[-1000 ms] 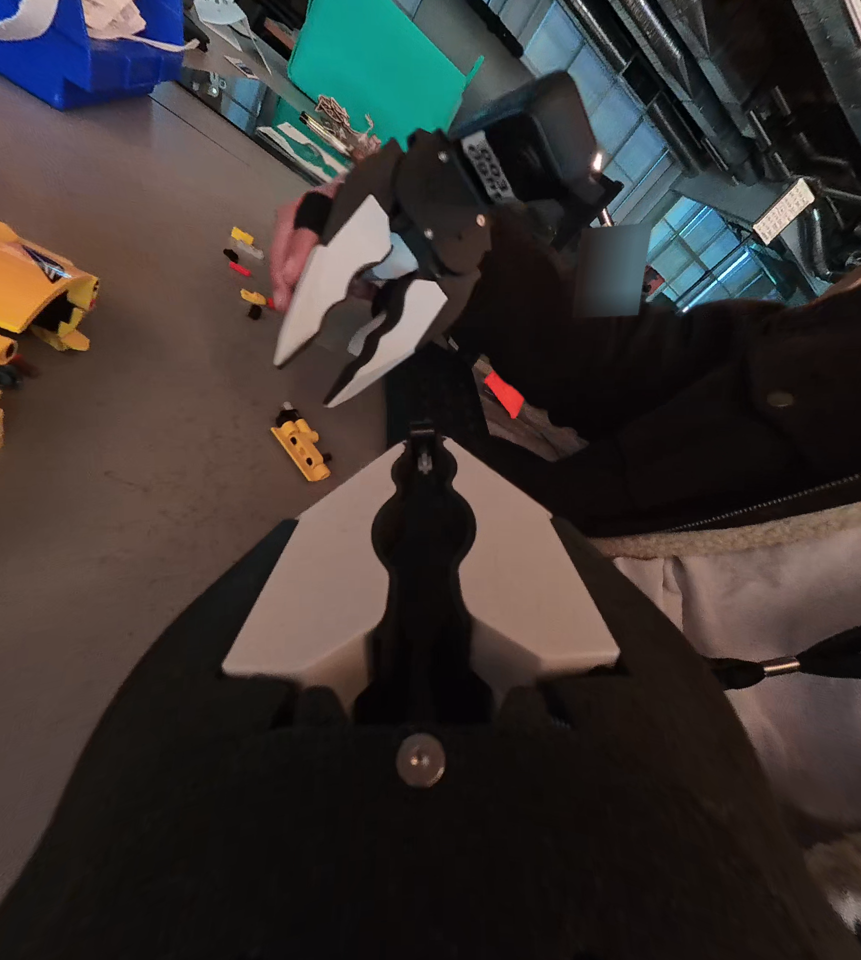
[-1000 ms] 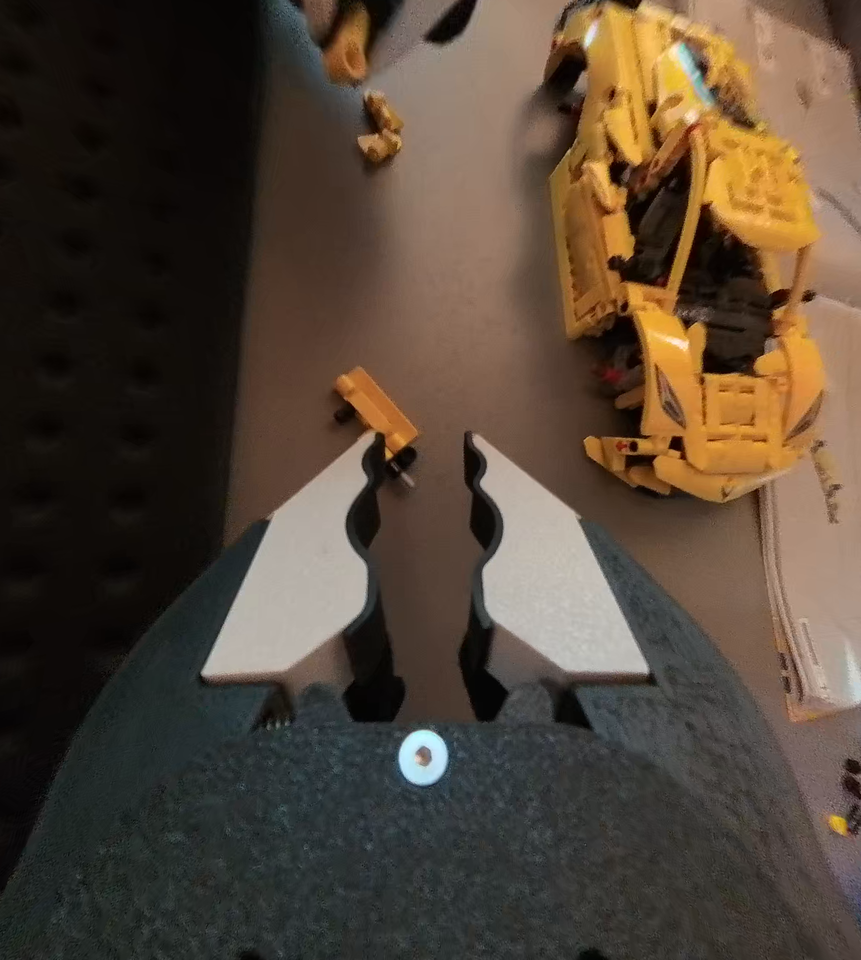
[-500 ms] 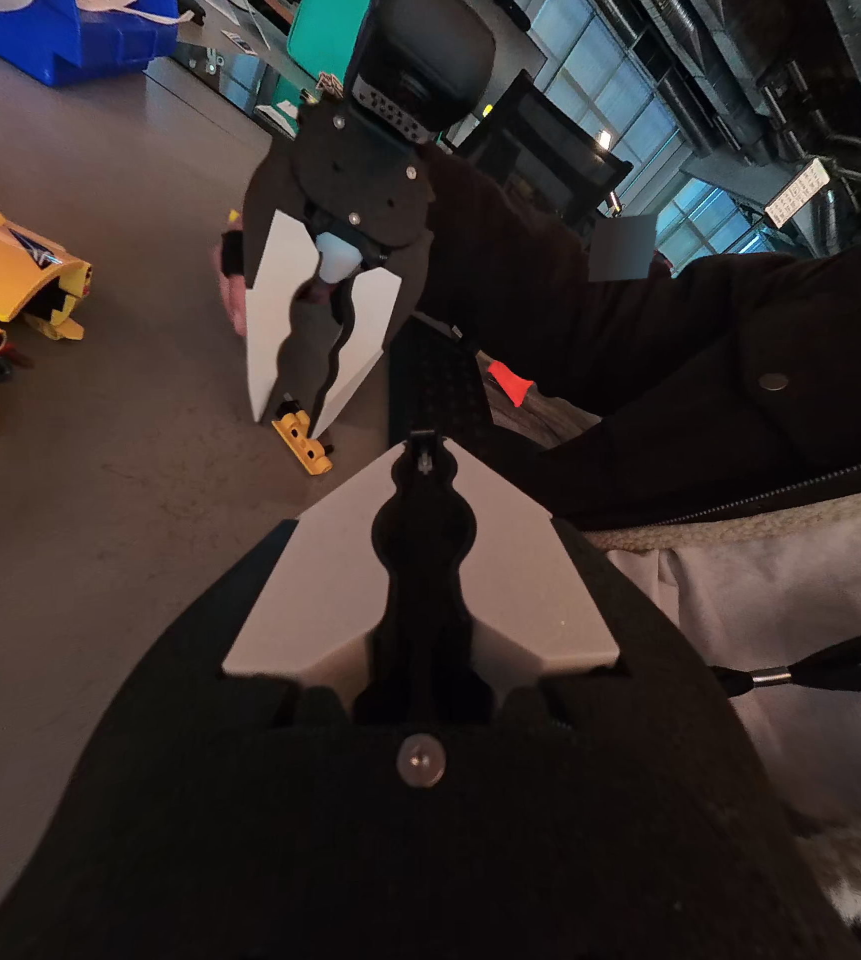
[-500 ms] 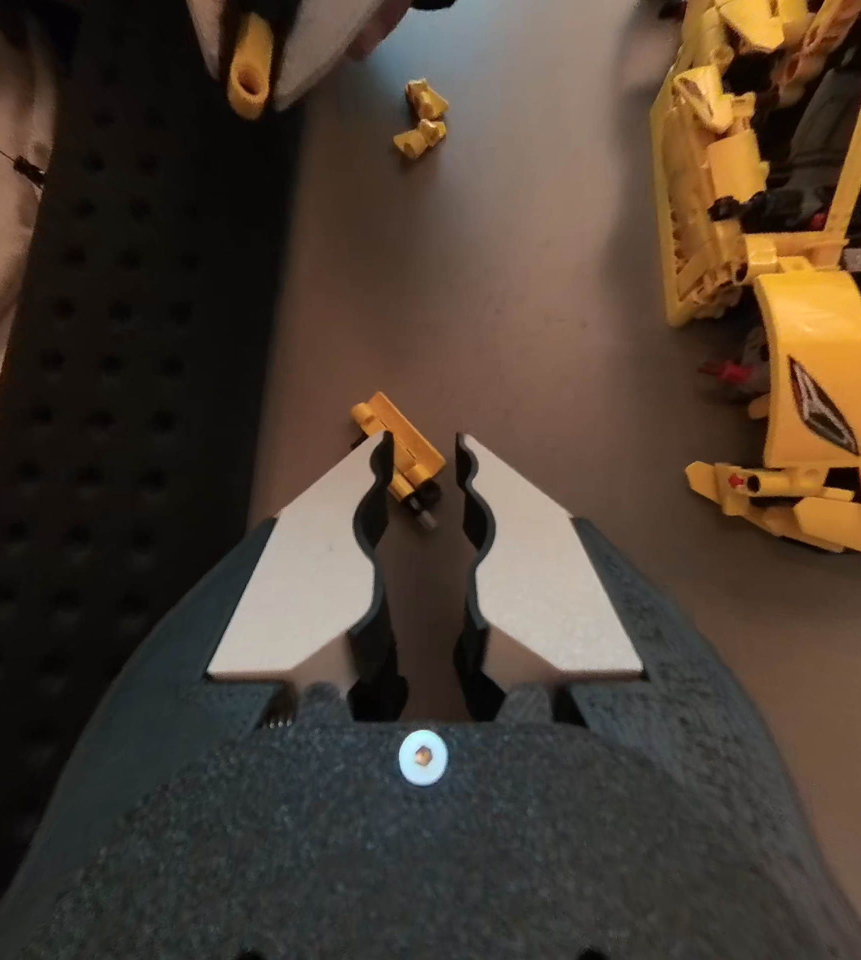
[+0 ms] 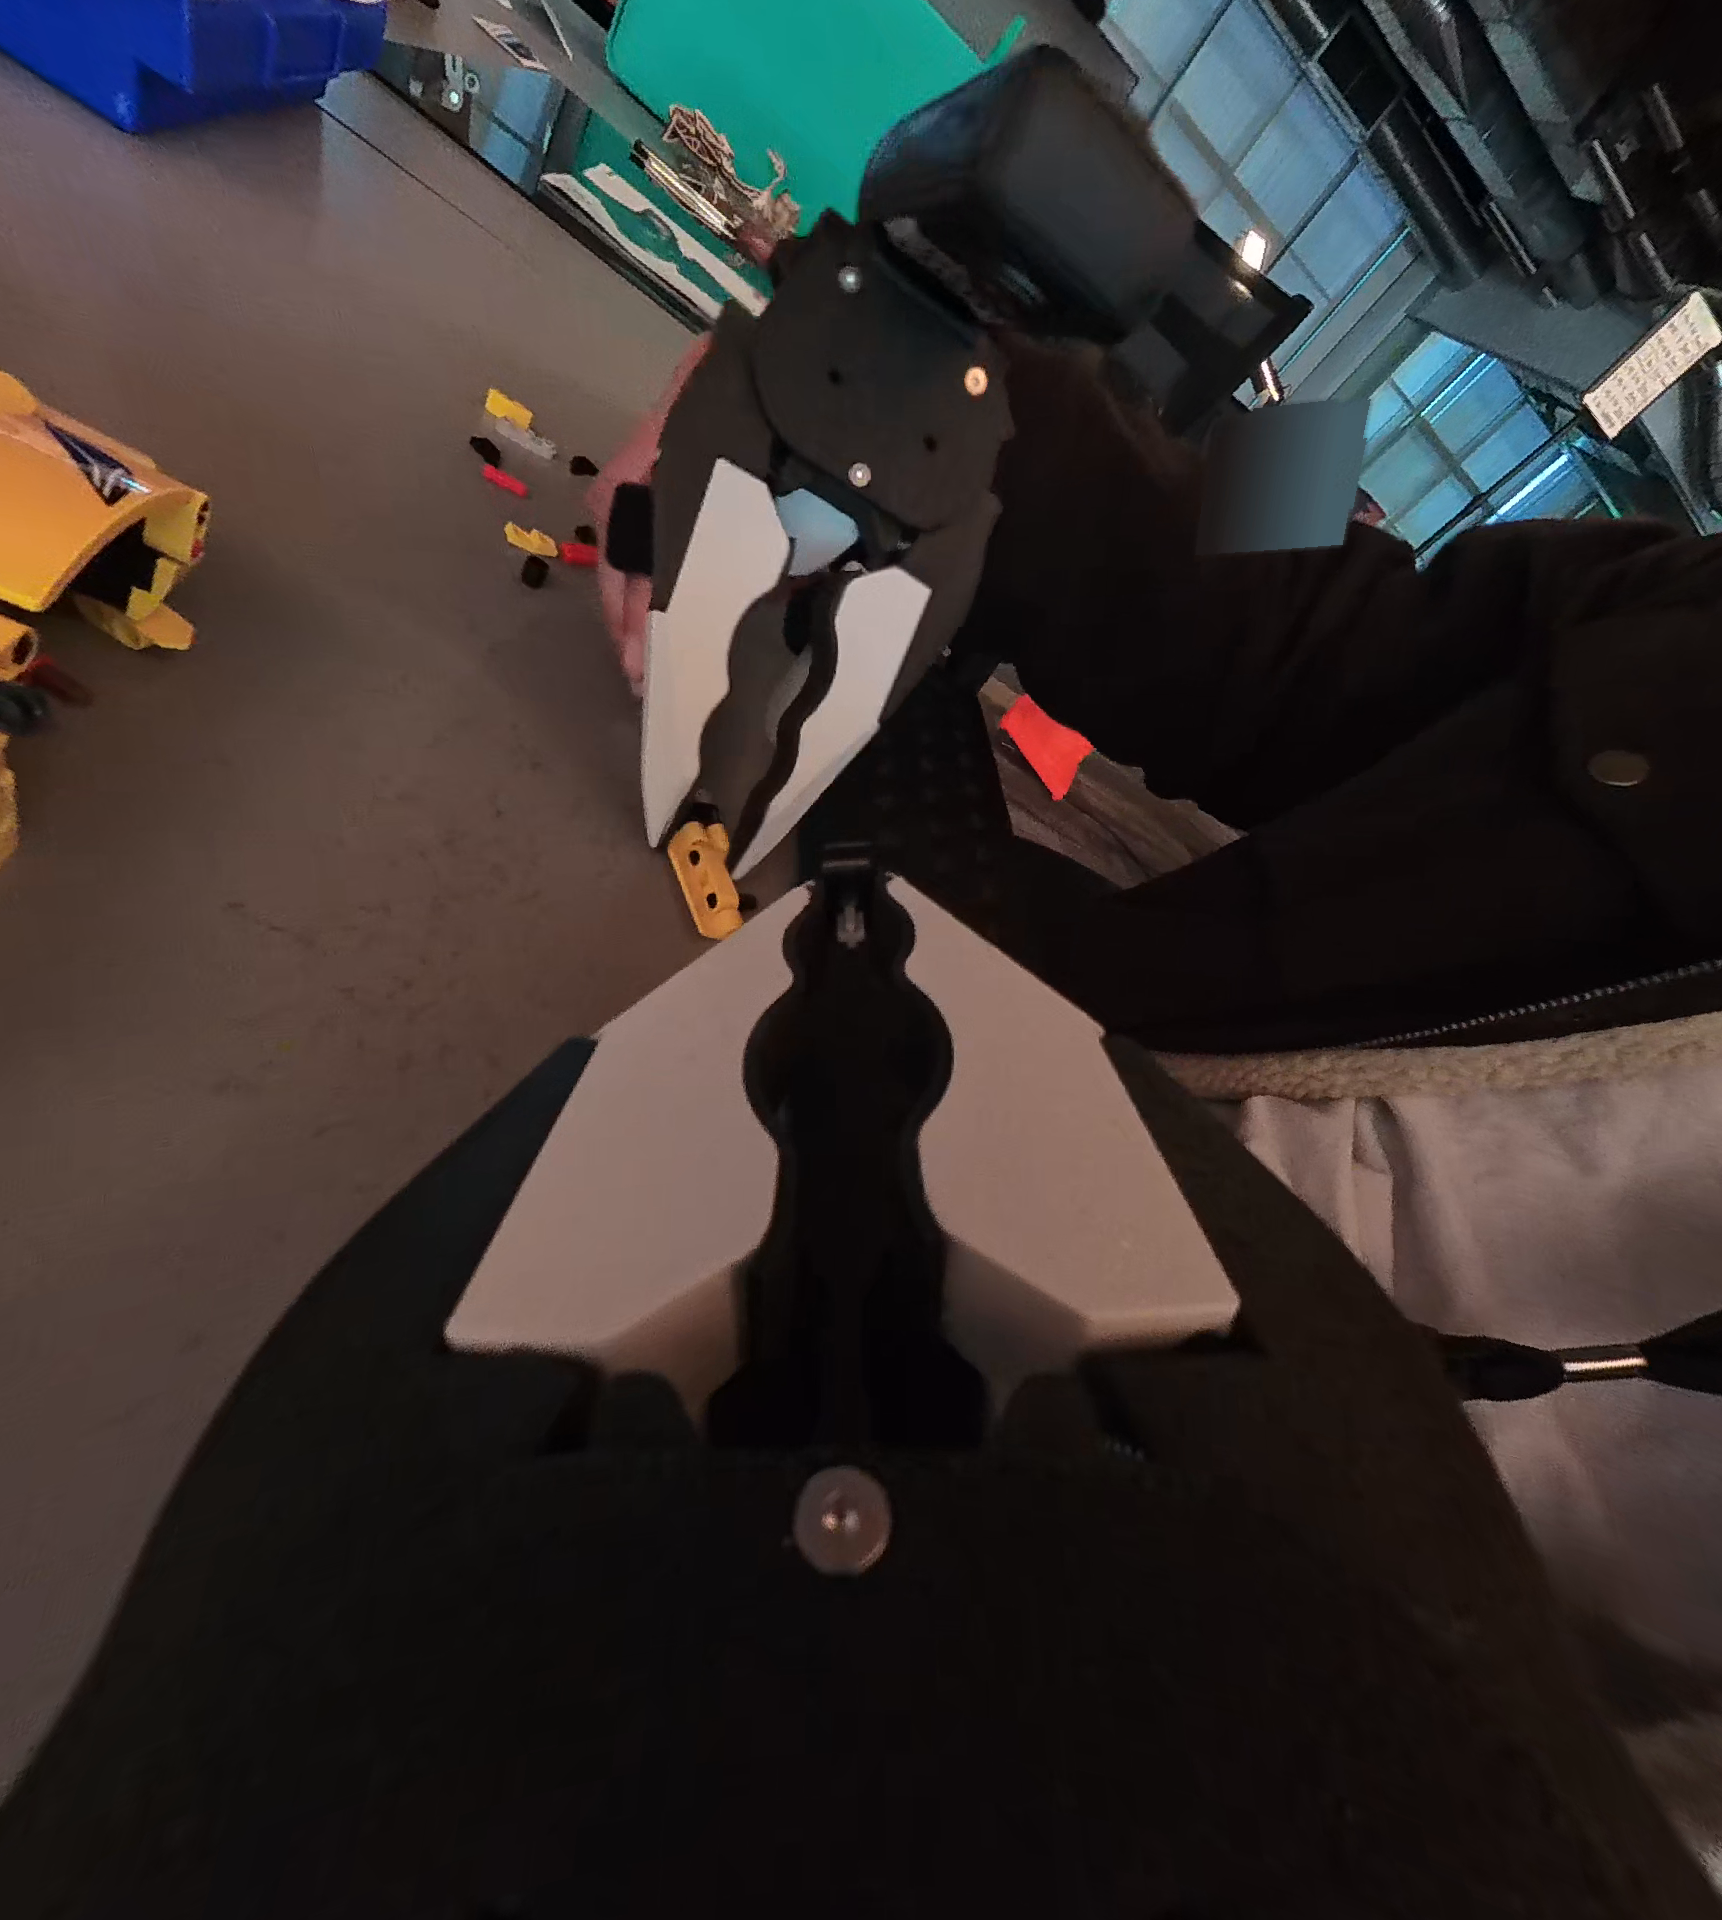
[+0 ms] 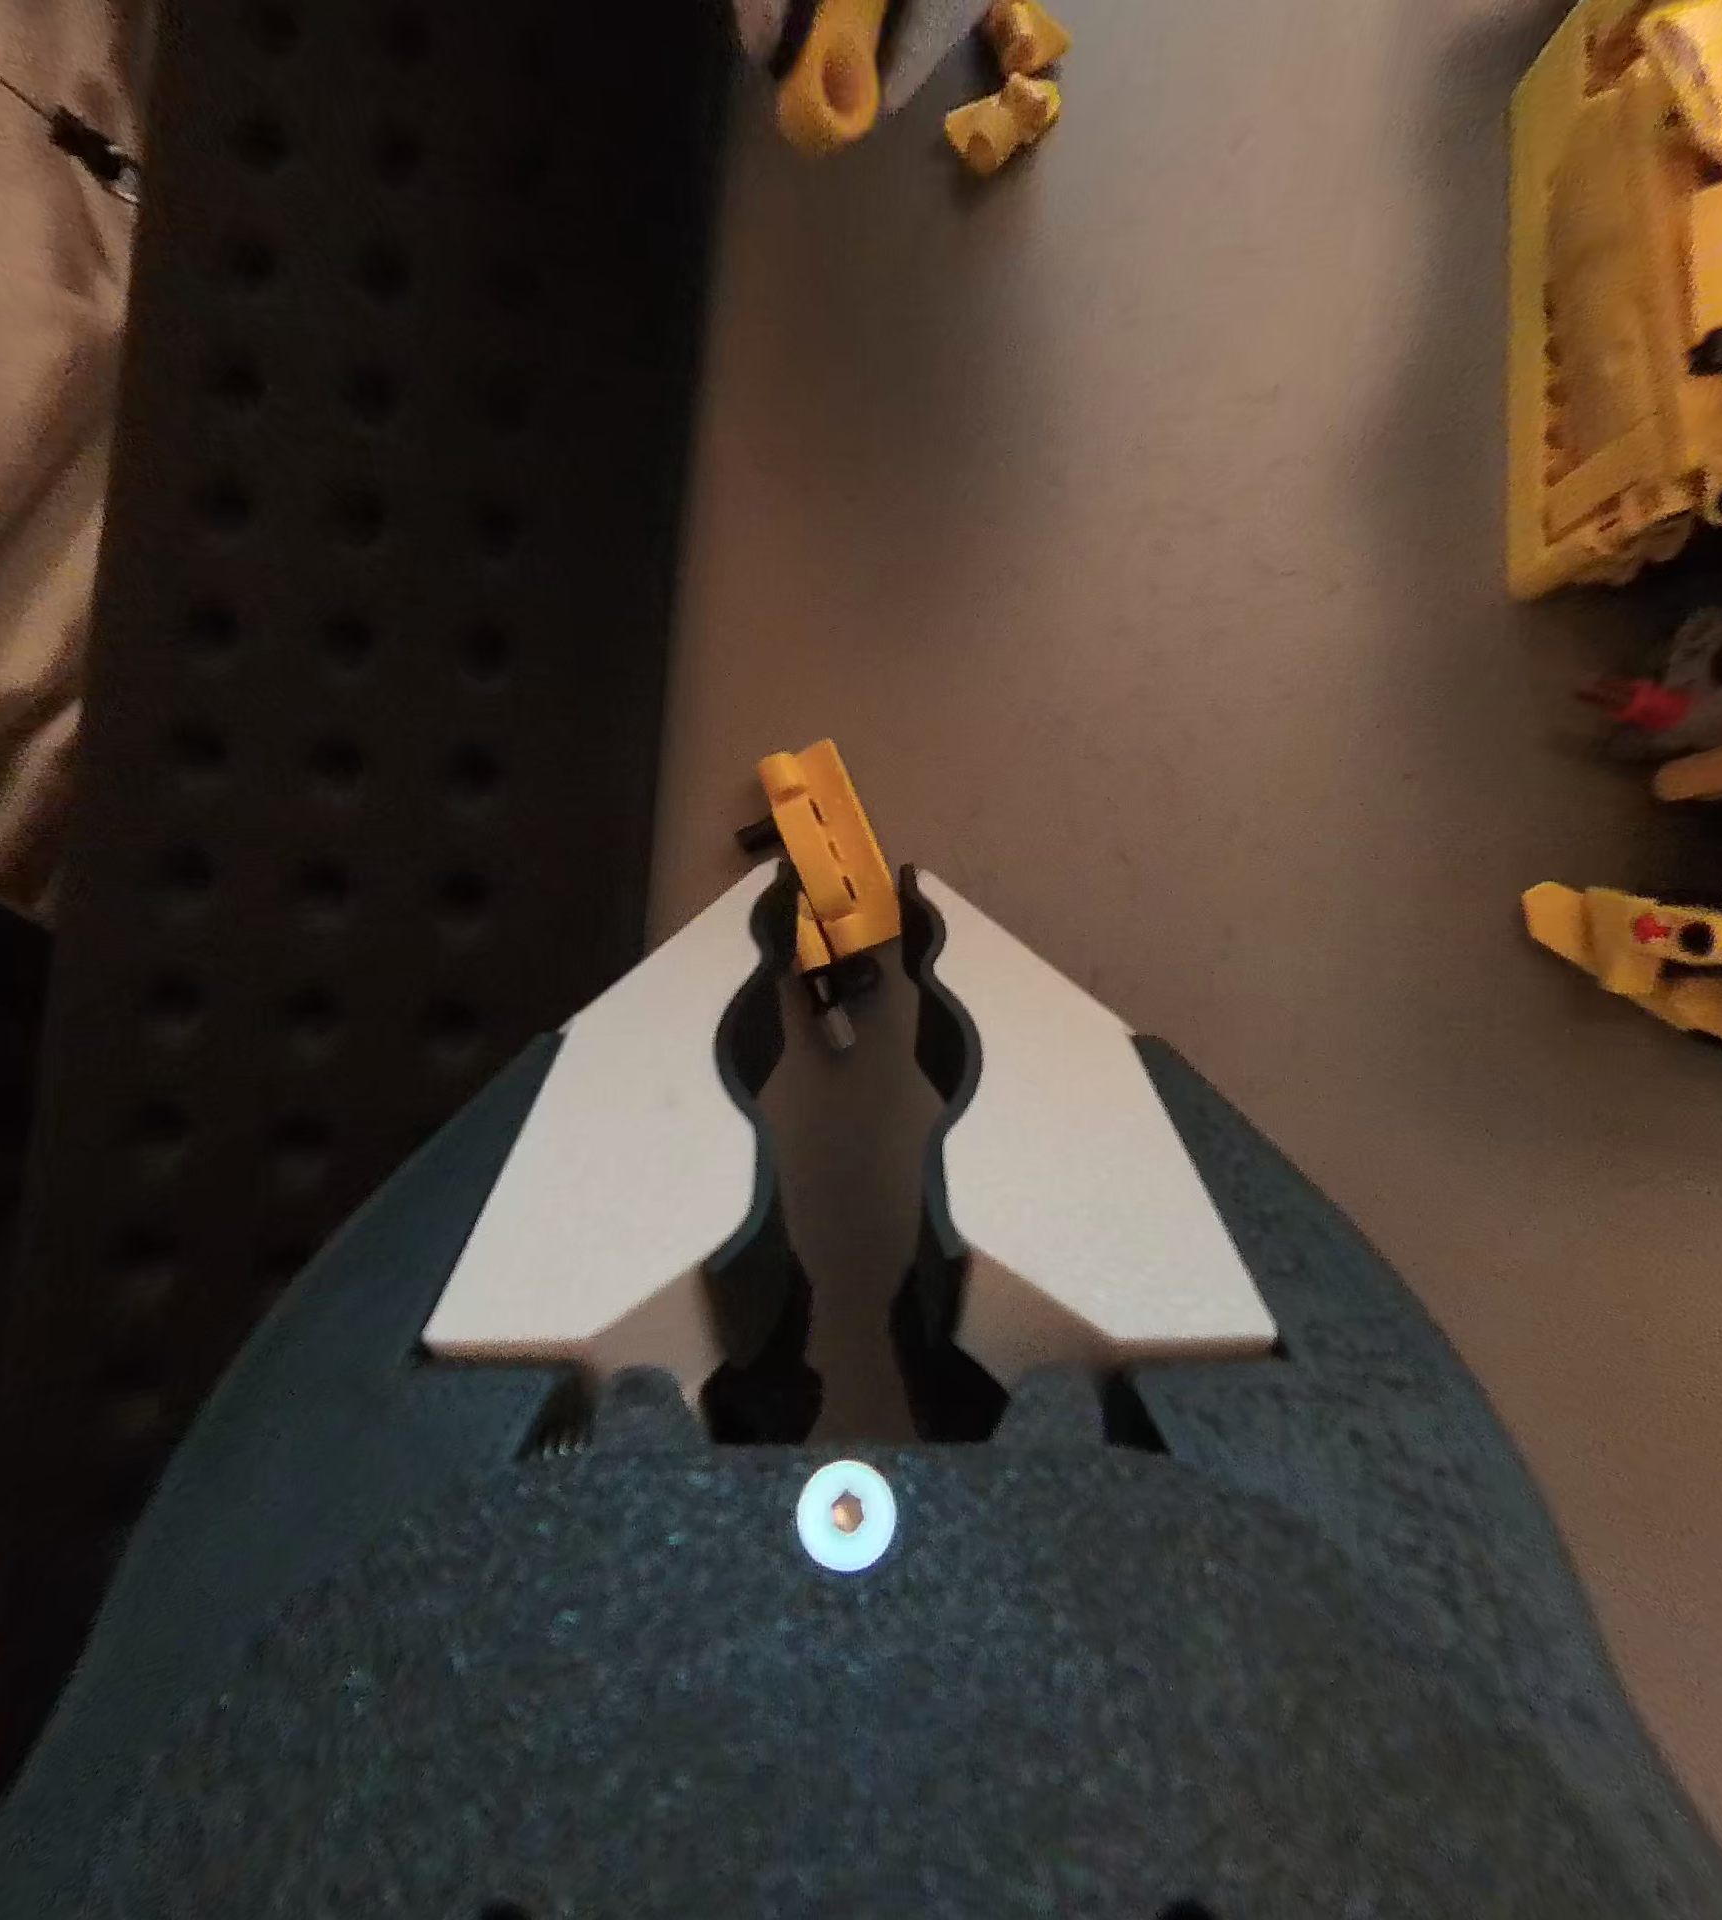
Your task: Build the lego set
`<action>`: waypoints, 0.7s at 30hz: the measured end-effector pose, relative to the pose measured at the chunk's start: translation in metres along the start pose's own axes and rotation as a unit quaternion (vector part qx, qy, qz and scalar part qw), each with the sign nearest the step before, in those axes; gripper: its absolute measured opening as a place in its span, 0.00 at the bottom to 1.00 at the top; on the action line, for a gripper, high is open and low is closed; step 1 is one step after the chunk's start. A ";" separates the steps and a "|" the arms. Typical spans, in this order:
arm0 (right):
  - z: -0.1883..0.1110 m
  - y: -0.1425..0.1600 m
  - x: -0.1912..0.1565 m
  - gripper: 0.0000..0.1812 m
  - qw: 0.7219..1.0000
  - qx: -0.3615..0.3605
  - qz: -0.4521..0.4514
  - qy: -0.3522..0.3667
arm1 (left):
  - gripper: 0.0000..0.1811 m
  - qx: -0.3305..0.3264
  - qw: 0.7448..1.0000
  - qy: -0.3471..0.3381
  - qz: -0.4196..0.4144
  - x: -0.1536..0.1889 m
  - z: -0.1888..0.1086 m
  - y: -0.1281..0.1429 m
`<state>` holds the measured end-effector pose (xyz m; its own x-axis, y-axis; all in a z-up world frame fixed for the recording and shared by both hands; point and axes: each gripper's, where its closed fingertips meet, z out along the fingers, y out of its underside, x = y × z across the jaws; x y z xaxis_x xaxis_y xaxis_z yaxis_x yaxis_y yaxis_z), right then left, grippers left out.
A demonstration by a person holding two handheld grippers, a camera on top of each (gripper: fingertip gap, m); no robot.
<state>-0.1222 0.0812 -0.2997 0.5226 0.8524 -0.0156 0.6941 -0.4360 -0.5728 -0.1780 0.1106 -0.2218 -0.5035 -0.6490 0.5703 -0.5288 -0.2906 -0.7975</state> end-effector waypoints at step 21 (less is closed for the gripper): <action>-0.040 -0.098 0.045 0.10 0.911 0.177 0.012 0.373 | 0.04 0.067 0.997 -0.037 -0.010 -0.016 -0.016 -0.019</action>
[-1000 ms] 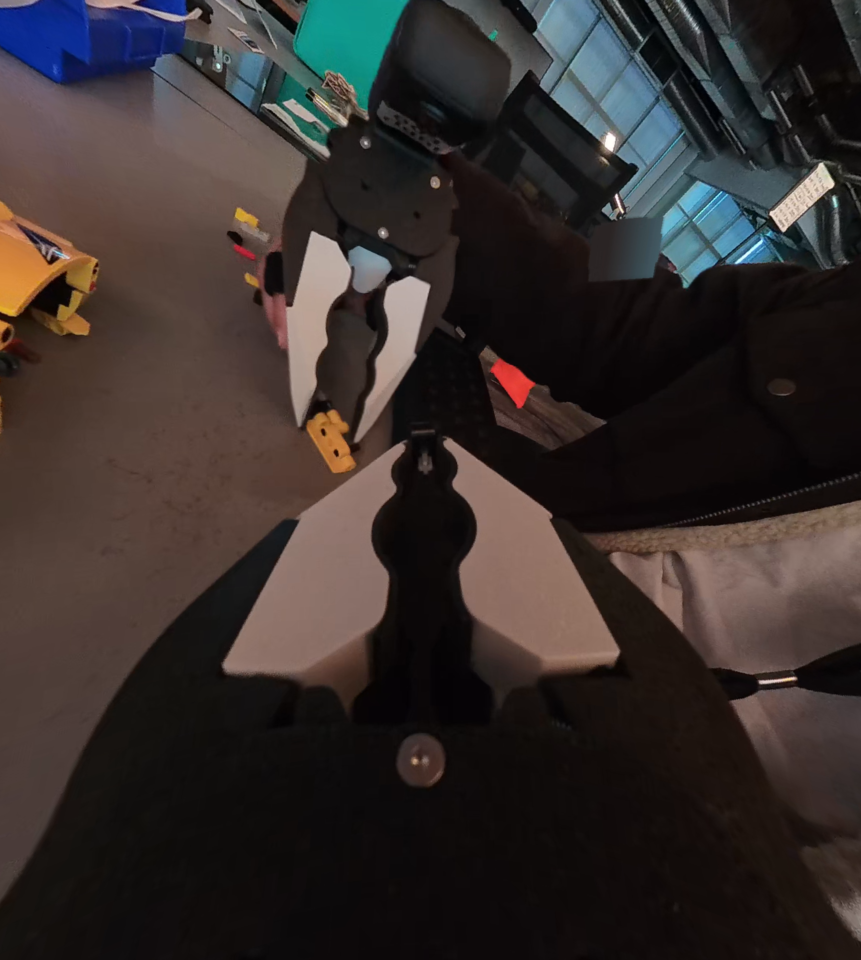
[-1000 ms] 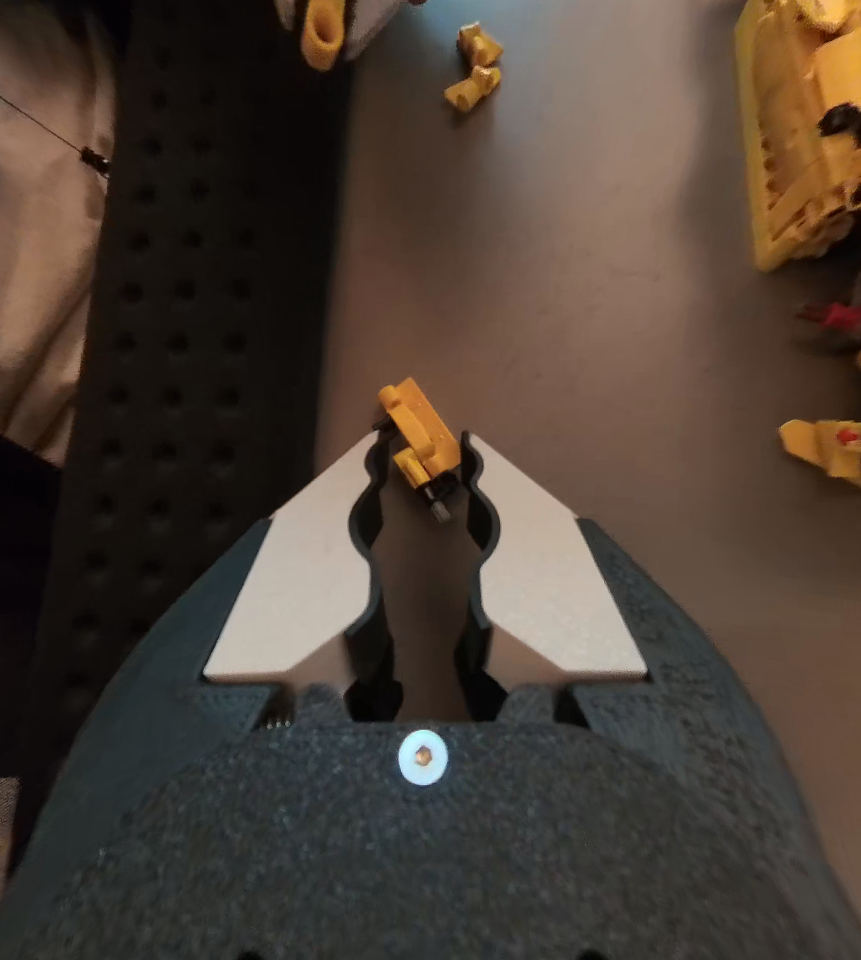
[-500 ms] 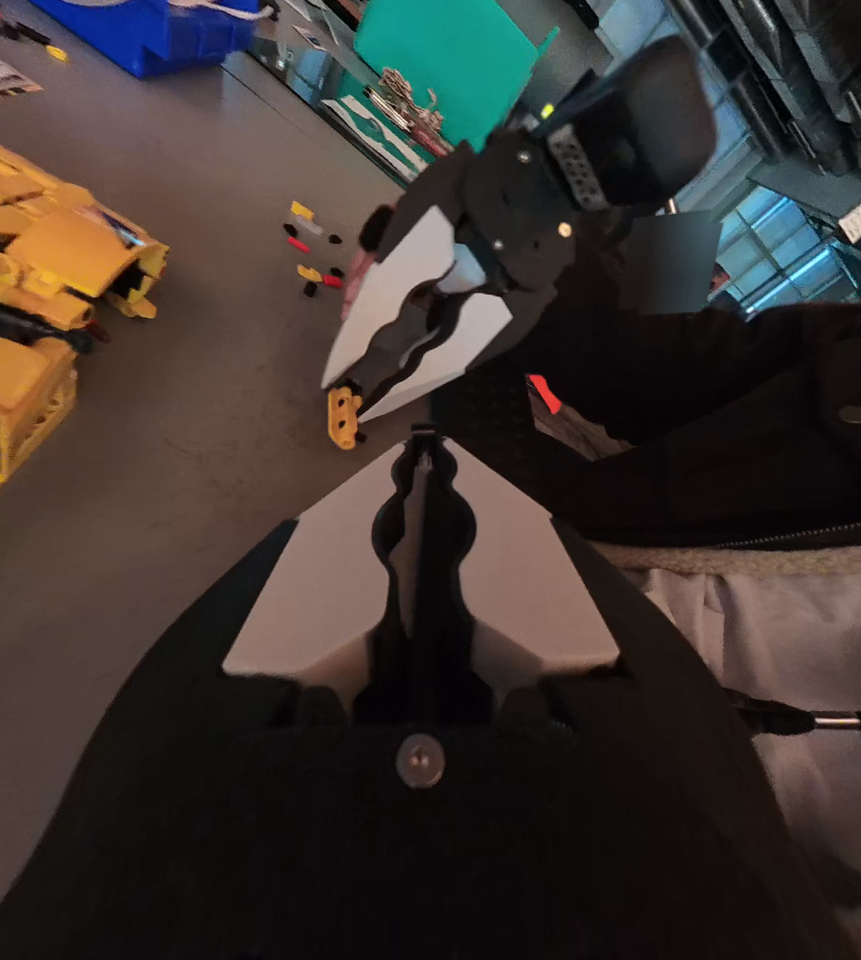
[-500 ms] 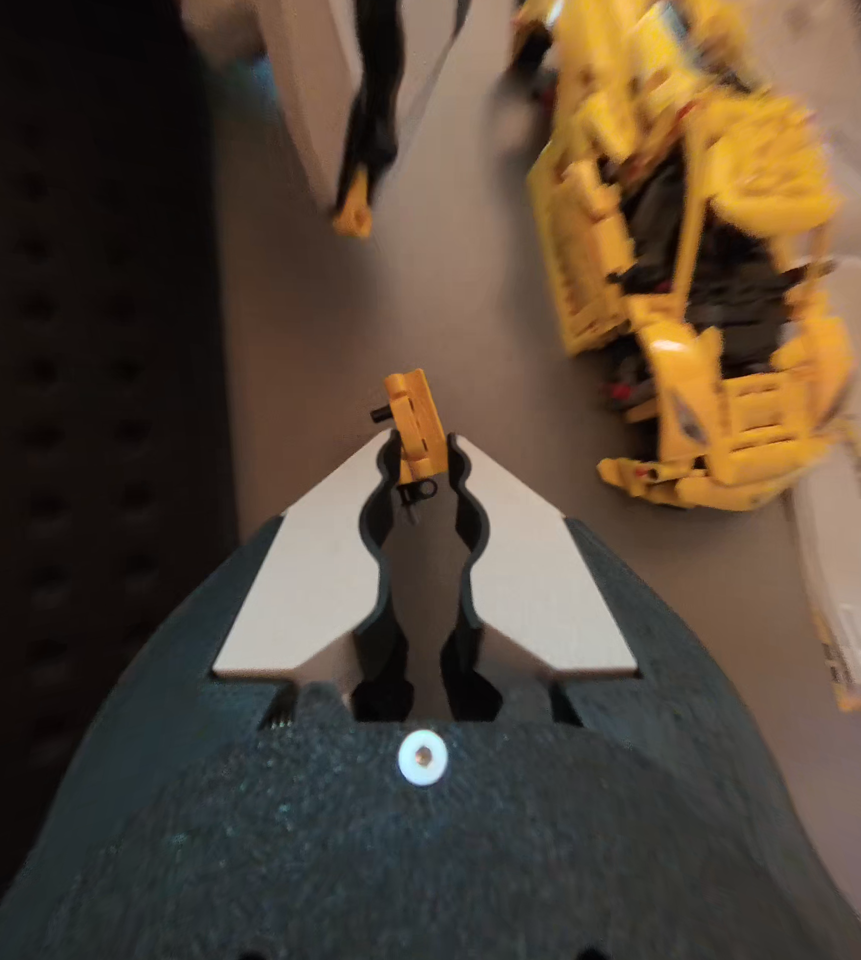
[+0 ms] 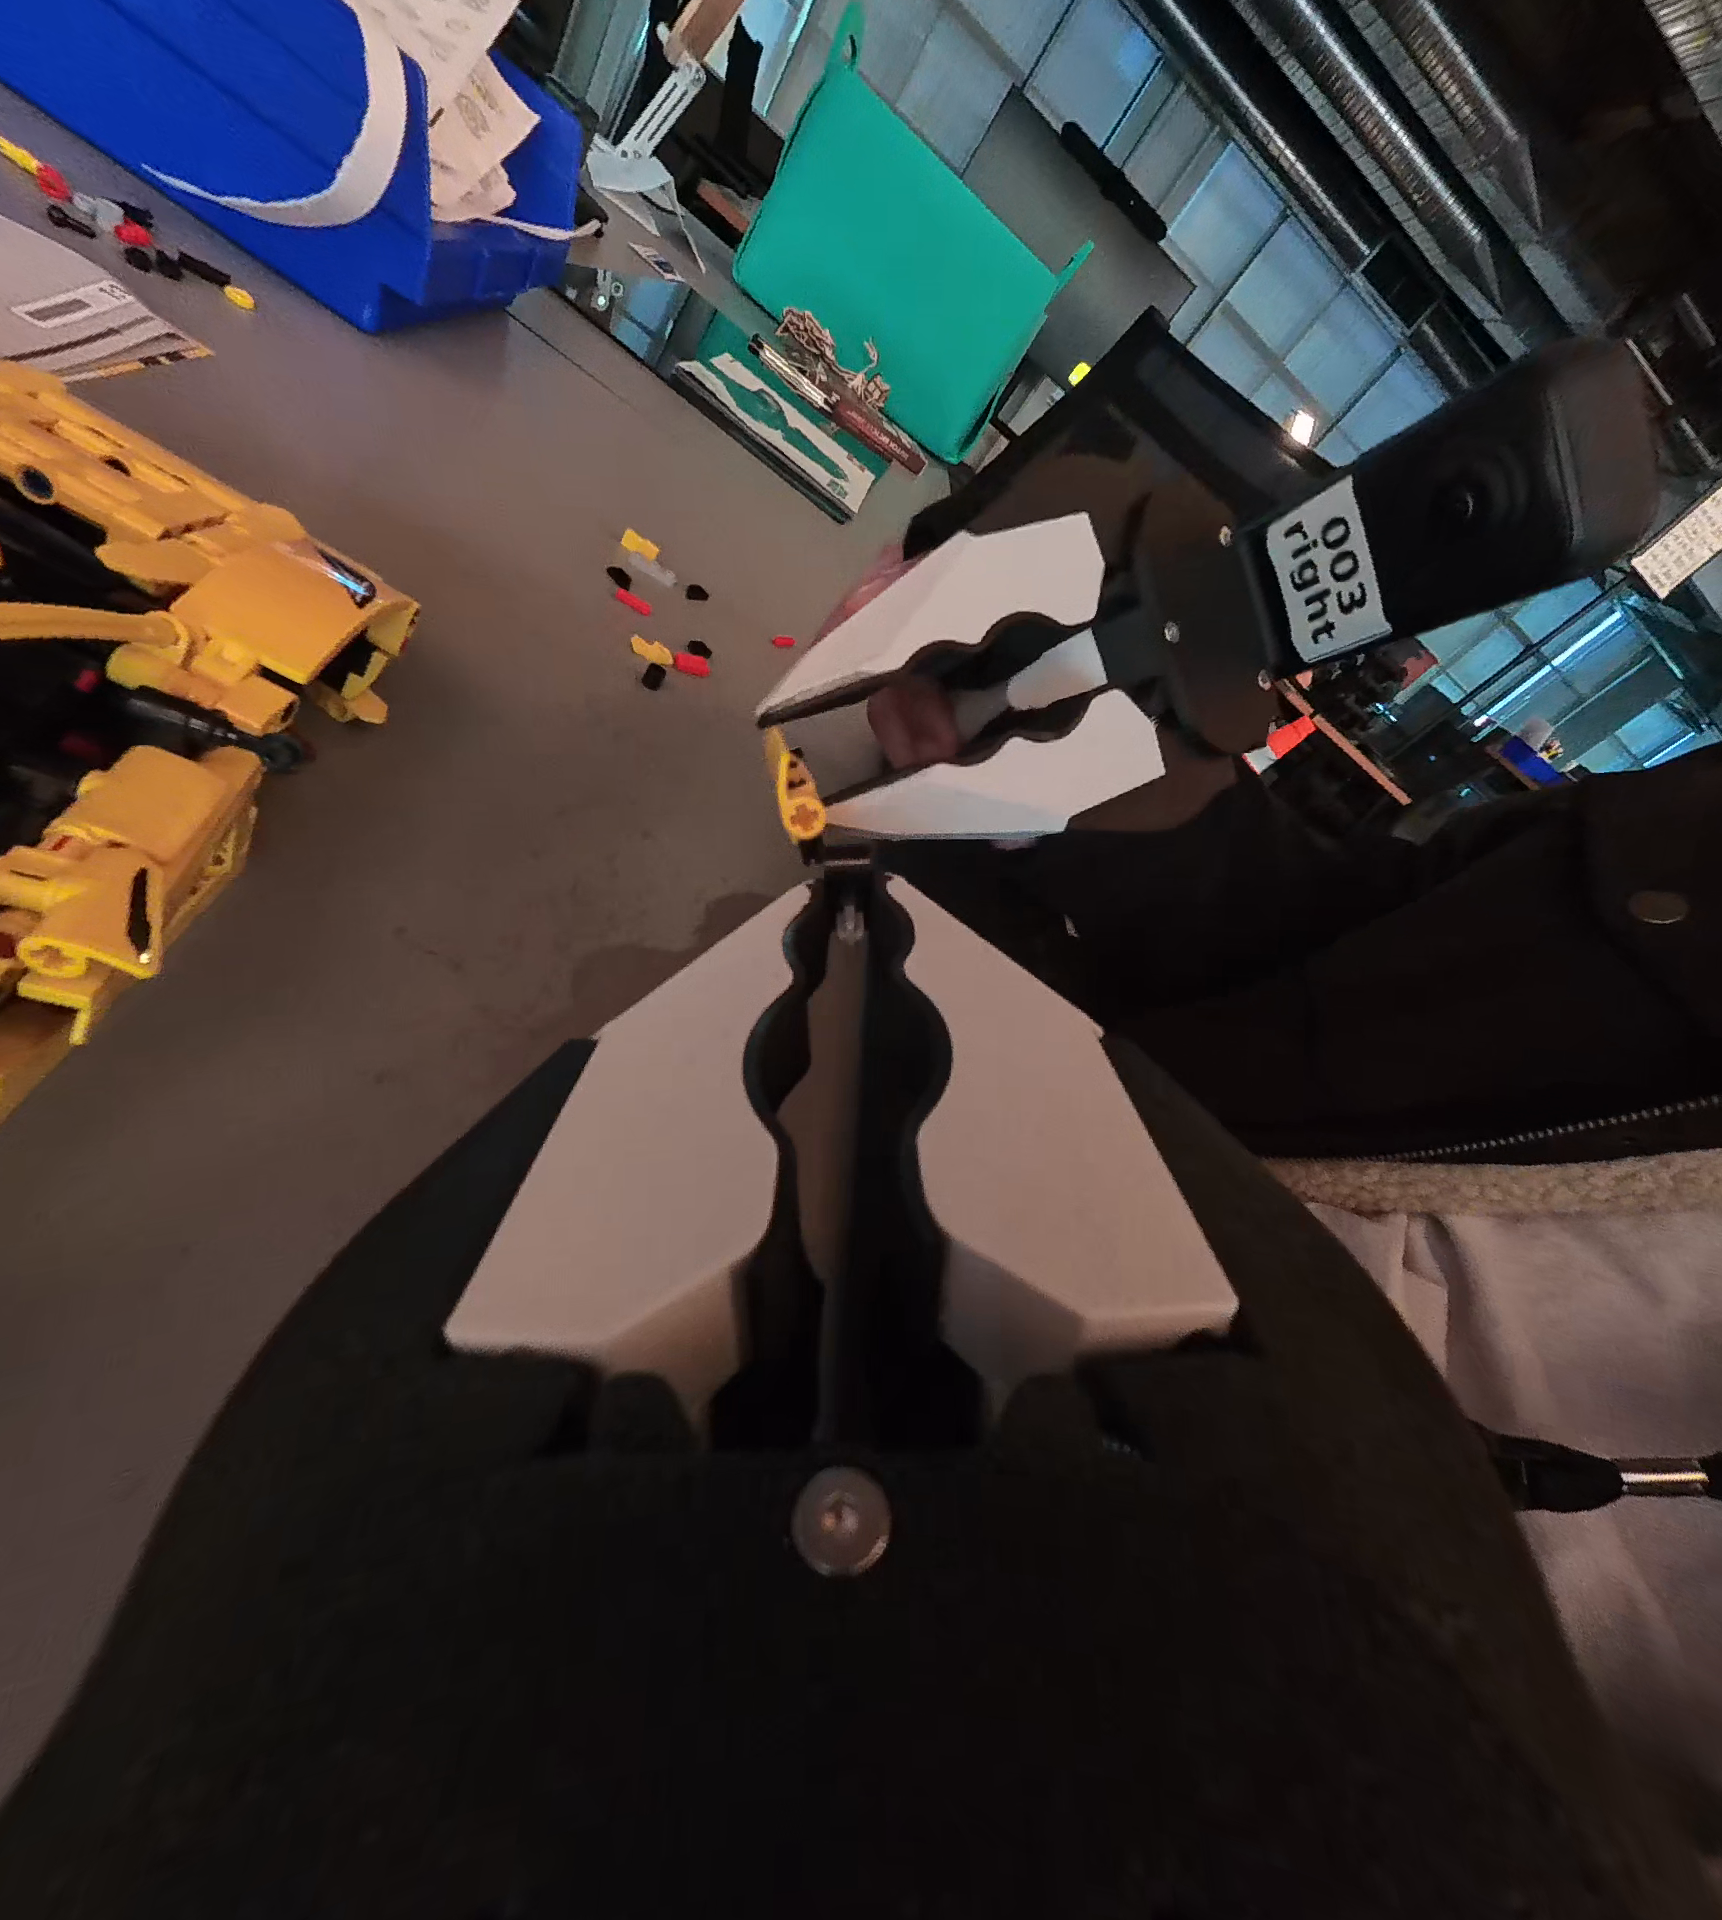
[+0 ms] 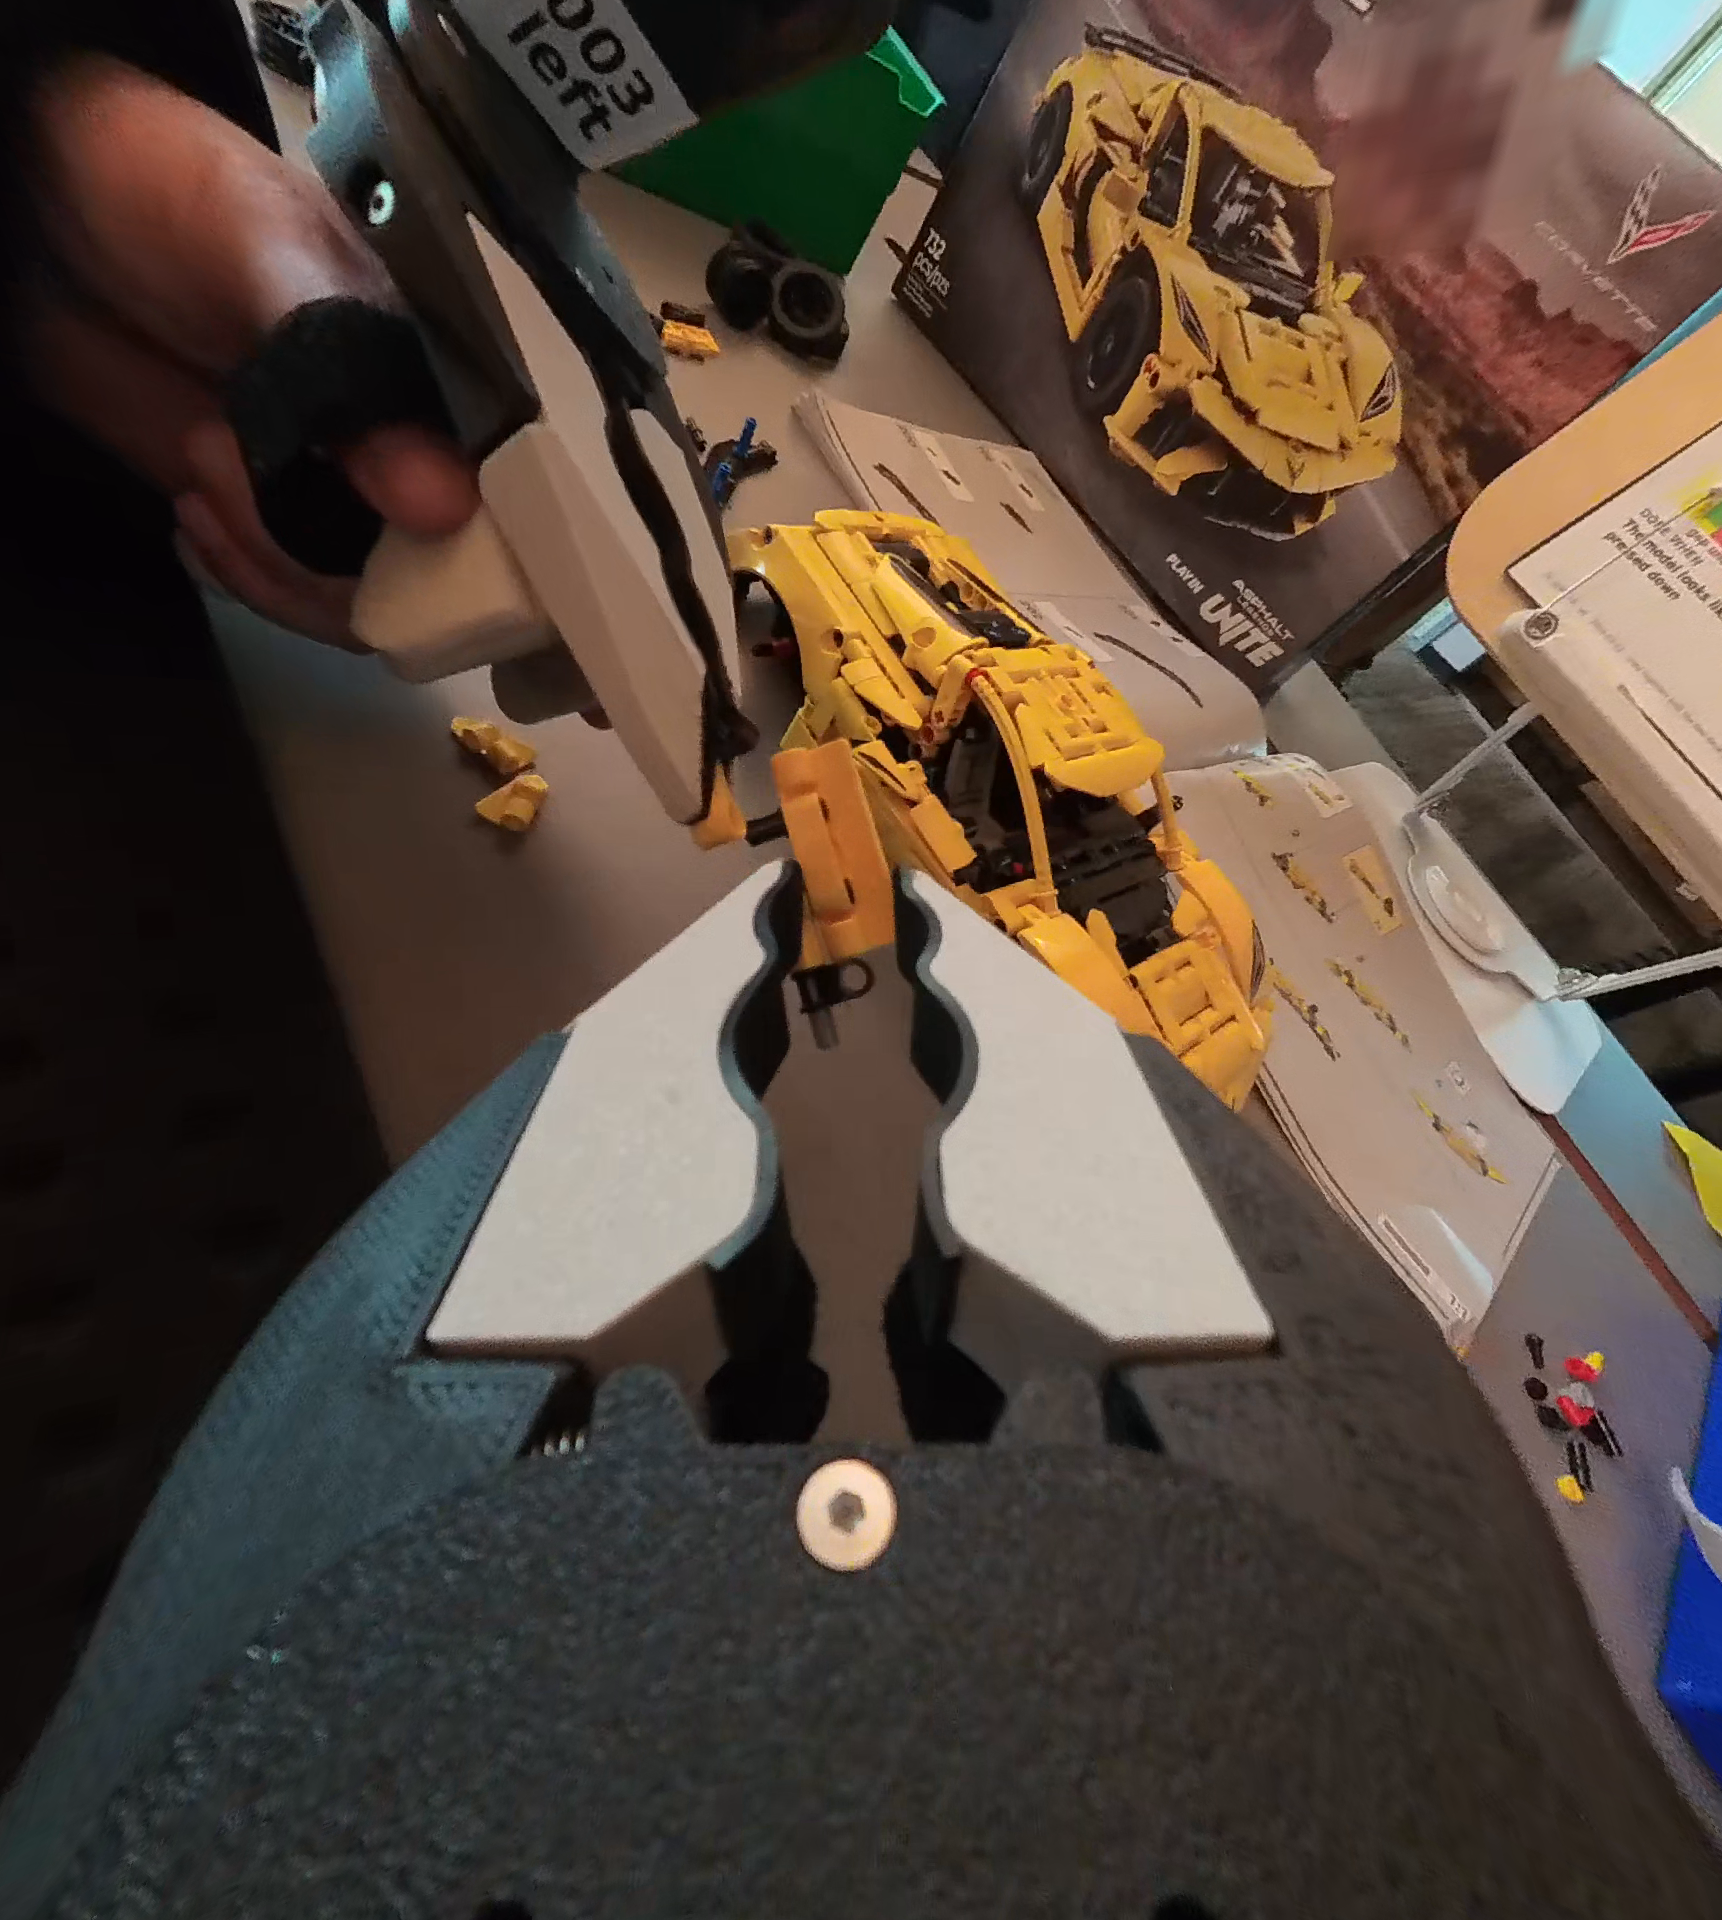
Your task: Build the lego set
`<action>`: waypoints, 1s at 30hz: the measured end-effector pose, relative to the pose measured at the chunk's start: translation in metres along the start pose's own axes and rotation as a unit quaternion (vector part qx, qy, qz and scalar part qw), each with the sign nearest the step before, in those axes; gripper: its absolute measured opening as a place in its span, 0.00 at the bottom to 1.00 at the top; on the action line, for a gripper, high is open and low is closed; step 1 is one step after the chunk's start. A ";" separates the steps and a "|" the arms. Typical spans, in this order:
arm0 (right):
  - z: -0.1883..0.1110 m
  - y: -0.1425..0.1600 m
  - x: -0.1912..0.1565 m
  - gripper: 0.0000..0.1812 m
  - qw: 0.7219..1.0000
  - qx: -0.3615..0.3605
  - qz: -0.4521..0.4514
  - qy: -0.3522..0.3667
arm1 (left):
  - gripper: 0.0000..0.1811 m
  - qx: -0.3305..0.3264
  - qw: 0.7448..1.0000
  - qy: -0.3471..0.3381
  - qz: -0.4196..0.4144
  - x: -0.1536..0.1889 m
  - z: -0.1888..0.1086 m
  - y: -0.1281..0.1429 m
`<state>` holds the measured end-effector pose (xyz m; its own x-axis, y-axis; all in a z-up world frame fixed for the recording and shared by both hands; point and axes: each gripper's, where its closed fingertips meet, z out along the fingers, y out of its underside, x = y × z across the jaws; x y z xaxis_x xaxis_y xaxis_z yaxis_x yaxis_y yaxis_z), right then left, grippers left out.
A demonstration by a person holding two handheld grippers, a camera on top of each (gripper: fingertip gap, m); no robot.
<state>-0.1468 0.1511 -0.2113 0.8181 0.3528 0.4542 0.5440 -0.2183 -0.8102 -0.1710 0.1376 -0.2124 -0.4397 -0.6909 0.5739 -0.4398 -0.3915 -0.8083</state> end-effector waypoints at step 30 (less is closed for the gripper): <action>0.003 0.011 -0.046 0.10 0.998 -0.002 0.024 -0.063 | 0.04 -0.054 0.994 -0.092 0.030 -0.028 0.001 0.017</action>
<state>-0.1787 0.1347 -0.2422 0.8137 0.4531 0.3642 0.5053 -0.2415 -0.8285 -0.1650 0.1494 -0.2419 -0.3205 -0.8146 0.4834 -0.5036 -0.2857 -0.8154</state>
